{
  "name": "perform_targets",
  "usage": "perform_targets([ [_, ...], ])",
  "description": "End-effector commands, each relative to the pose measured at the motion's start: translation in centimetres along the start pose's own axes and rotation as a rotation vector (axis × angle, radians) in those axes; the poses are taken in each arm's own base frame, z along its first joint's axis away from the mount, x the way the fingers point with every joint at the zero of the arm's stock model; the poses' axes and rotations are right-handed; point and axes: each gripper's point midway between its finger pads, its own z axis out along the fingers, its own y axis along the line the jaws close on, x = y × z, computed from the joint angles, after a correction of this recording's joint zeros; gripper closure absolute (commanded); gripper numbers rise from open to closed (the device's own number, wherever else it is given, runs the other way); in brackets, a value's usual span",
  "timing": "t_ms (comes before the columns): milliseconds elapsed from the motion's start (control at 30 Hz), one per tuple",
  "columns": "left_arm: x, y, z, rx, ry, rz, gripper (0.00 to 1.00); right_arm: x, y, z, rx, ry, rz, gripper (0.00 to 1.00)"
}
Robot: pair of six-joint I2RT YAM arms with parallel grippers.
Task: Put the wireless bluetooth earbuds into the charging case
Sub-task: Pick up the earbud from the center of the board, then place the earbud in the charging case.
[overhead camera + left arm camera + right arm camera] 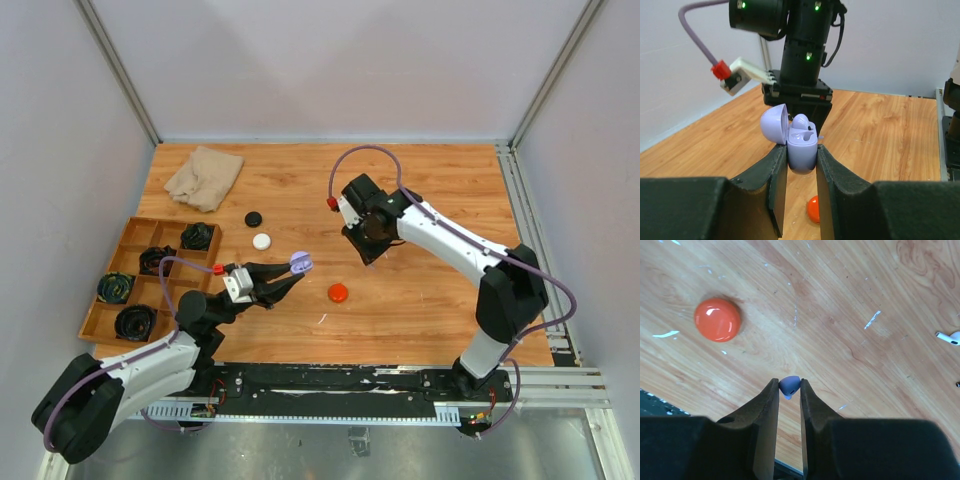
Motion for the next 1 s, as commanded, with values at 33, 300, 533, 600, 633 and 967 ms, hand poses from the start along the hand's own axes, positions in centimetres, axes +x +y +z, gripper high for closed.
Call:
perform_targets([
  [33,-1.4,0.3,0.2,-0.011,-0.058,0.035,1.00,-1.8,1.7,-3.4,-0.069,-0.151,-0.003,0.86],
  [300,-1.8,0.0,0.8,0.015,-0.077,0.008,1.00,-5.8,3.7,-10.4,-0.182,-0.504,-0.029,0.87],
  [533,-2.2,-0.2,1.4,0.036,-0.093,-0.004,1.00,-7.8,6.6,-16.4,-0.340,-0.758,-0.065,0.89],
  [600,-2.3,-0.1,1.5,0.039,-0.095,-0.004,1.00,-8.1,7.7,-17.8,-0.392,-0.820,-0.083,0.89],
  [633,-2.4,-0.1,1.6,0.039,-0.097,-0.005,1.00,-8.2,8.2,-18.3,-0.413,-0.850,-0.093,0.89],
  [967,-3.6,0.0,2.3,0.046,-0.136,-0.035,1.00,-9.1,12.9,-21.2,-0.578,-1.022,-0.201,0.89],
])
